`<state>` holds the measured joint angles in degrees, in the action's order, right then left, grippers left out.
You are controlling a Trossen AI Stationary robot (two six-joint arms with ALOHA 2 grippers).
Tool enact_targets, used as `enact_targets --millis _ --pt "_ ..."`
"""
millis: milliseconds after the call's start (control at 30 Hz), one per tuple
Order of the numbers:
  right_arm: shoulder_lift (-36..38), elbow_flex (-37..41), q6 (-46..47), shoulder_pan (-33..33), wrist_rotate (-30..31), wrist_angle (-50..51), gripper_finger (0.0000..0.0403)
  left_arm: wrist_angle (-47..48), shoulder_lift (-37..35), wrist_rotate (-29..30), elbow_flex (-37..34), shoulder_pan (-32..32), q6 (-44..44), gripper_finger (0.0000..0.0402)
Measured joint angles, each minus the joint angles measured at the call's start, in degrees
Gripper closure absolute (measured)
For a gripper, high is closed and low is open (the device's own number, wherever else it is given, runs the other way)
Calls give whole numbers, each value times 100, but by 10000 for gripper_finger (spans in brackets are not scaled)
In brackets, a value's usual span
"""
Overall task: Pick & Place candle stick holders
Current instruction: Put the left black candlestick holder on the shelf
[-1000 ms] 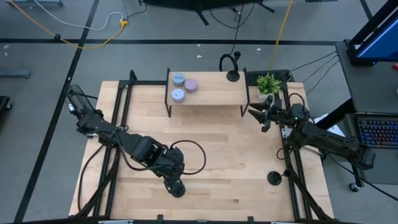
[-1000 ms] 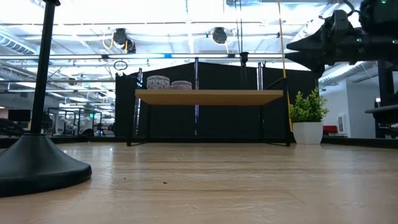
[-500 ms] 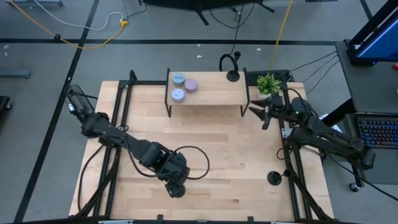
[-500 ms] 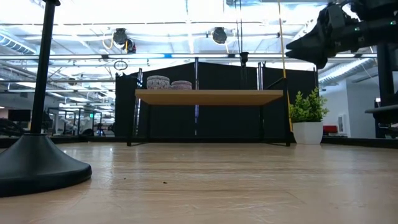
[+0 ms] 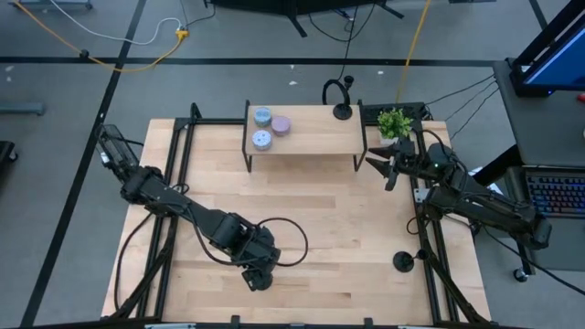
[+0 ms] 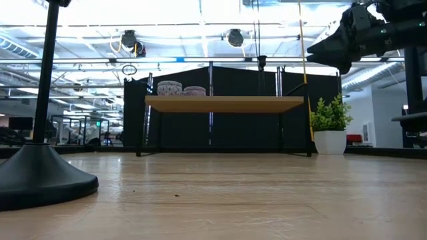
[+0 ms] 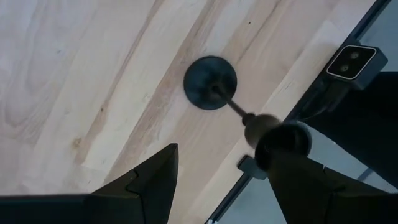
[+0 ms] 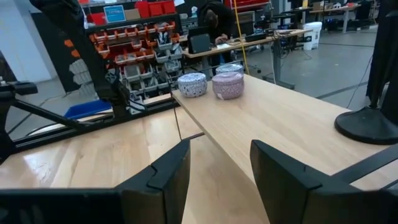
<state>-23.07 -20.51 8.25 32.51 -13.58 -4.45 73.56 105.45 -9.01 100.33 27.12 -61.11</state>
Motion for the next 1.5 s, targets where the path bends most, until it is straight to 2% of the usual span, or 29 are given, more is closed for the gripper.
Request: enact_targets --millis 200,300,400,600,633,867,1067,1167,1367,1500 --pt "-2 0 2 2 0 3 243 17 312 8 -4 -38 139 162" --pt "-2 0 -8 0 -4 46 243 -82 420 -119 12 -73 285 179" --pt "-2 0 -13 2 -3 46 243 -209 512 -296 27 -125 398 224" --pt "-2 0 -2 2 -2 46 243 -401 518 -417 27 -253 595 369" --pt "-2 0 0 2 -2 46 243 -333 513 -385 17 -284 628 381" --pt "-11 0 160 0 -35 37 243 -264 460 -858 2 -554 1111 384" --pt "-53 2 201 -45 -1234 -295 243 -236 40 -804 -19 -1059 1575 384" --pt "-97 2 164 -245 -1520 -768 243 -355 -286 -726 -10 -1426 1734 384" --pt "-355 2 -10 -897 -1479 -1796 243 -1270 -816 -681 -4 -2135 1797 384" --pt "-742 2 -307 -1366 -980 -2067 243 -2107 -923 -745 -1 -2488 1863 384"
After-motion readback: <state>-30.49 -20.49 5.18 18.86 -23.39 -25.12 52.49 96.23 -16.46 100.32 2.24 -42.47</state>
